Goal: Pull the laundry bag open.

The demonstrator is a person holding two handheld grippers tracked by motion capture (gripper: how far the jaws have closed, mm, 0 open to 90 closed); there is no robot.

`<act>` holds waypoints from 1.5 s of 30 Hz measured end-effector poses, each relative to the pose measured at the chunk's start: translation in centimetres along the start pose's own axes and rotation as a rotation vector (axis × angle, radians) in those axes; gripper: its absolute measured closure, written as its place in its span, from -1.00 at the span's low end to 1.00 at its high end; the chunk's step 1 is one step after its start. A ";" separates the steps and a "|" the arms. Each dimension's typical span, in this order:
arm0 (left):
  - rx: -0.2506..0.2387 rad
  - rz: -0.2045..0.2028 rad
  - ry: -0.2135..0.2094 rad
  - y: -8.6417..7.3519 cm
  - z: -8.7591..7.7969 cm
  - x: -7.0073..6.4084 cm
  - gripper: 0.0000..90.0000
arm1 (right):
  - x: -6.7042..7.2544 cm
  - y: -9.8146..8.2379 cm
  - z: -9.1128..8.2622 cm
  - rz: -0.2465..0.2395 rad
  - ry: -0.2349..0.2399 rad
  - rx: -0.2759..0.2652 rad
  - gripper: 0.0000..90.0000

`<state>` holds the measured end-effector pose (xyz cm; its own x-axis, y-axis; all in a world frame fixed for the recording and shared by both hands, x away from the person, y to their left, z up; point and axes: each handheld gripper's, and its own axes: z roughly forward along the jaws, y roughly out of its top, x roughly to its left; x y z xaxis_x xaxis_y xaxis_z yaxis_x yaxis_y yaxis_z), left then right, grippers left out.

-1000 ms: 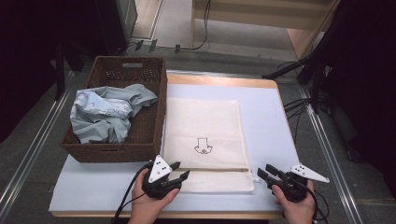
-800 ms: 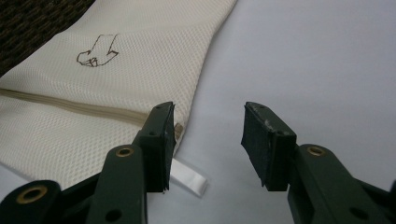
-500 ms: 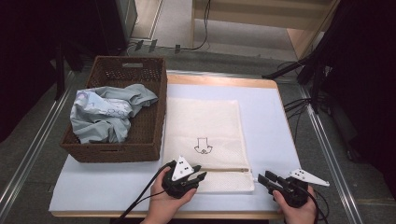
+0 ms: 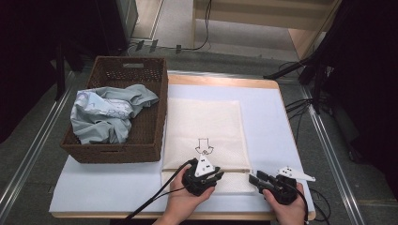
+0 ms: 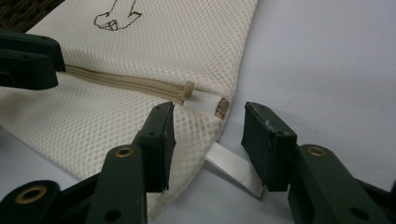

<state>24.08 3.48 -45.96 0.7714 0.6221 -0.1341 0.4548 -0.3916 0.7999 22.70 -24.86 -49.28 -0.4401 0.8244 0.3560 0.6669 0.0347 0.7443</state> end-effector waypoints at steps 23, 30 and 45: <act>0.071 -0.027 -0.049 0.5 3.4 -0.5 0.66 | 2.1 -0.4 0.9 -0.124 -0.154 -0.006 0.83; 0.117 -0.034 -0.032 0.4 3.8 -0.4 0.68 | 2.2 -0.1 0.3 -0.089 -0.079 -0.055 0.86; 0.136 -0.024 -0.041 0.7 4.1 -0.6 0.67 | 1.8 0.2 0.1 0.011 0.044 -0.079 0.72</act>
<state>25.76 0.03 -47.78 0.7759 0.6052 -0.1783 0.5272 -0.4667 0.7101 22.11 -23.36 -48.52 -0.4601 0.7989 0.3874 0.6232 -0.0202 0.7818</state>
